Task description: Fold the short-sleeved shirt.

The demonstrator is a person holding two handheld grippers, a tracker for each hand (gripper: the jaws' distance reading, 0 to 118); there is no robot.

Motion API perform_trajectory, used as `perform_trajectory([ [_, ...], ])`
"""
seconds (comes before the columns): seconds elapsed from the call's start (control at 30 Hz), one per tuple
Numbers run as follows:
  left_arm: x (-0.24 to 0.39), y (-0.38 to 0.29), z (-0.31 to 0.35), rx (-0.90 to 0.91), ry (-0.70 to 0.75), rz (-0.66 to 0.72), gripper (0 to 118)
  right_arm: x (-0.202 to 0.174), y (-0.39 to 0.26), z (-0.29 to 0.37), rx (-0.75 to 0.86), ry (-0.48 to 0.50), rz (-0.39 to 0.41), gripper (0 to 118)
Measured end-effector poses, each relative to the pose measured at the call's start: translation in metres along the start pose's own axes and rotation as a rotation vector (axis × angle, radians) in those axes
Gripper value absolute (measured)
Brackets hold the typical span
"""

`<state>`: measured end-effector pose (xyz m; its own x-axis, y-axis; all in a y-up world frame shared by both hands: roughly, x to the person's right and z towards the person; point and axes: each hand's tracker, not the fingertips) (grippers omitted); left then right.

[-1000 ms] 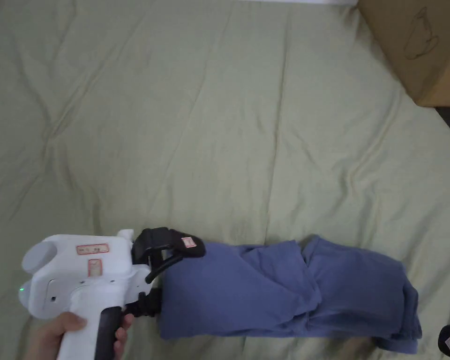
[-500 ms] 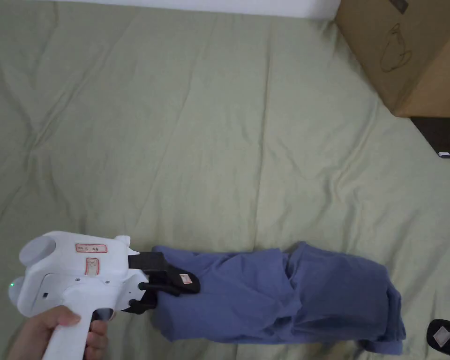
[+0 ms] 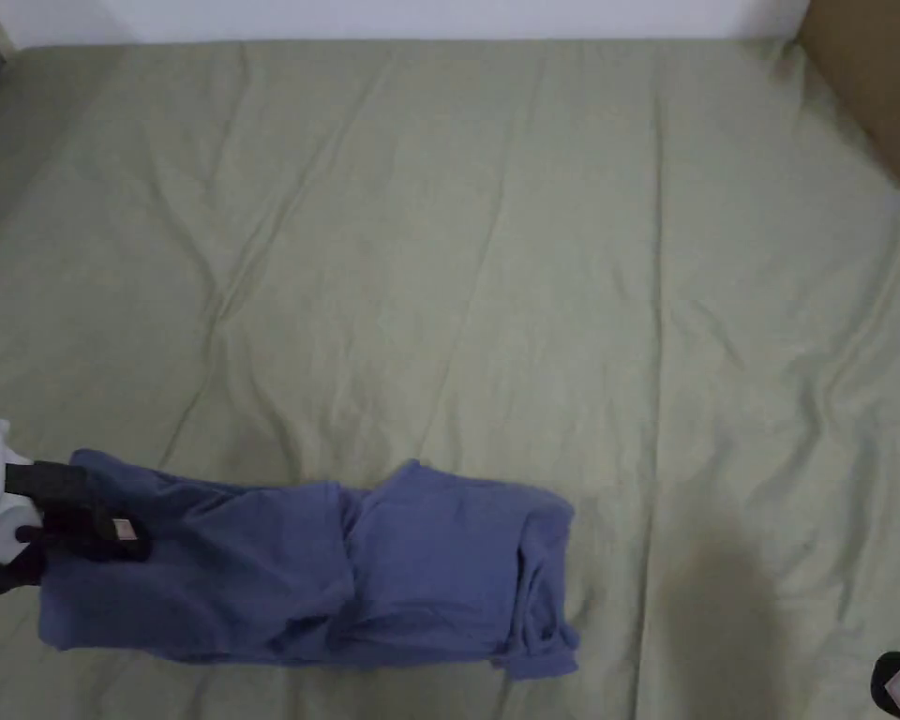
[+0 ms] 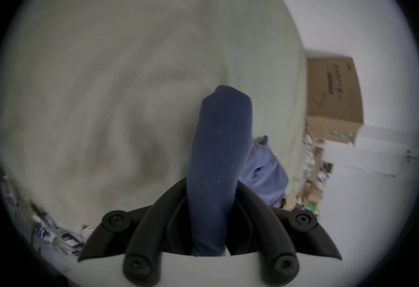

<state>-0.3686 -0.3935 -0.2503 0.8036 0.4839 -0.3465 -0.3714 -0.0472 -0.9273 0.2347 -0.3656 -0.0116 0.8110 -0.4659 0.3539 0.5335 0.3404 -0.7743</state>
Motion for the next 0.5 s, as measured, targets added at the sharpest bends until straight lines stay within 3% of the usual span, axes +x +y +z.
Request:
perform_trajectory([
  [0.13, 0.016, -0.005, 0.014, 0.015, 0.052, -0.027, 12, -0.010, 0.002, -0.016, -0.034, 0.037, 0.032, 0],
  [0.23, 0.070, -0.027, 0.005, 0.034, 0.089, -0.178, 12, -0.011, 0.005, -0.015, -0.031, 0.050, 0.047, 0],
  [0.33, 0.130, -0.046, -0.029, 0.023, 0.151, -0.310, 12, -0.002, 0.007, -0.006, -0.018, 0.057, 0.051, 0],
  [0.5, 0.199, -0.075, -0.125, -0.188, 0.055, -0.420, 12, 0.022, 0.004, 0.014, 0.009, 0.038, 0.012, 0],
])
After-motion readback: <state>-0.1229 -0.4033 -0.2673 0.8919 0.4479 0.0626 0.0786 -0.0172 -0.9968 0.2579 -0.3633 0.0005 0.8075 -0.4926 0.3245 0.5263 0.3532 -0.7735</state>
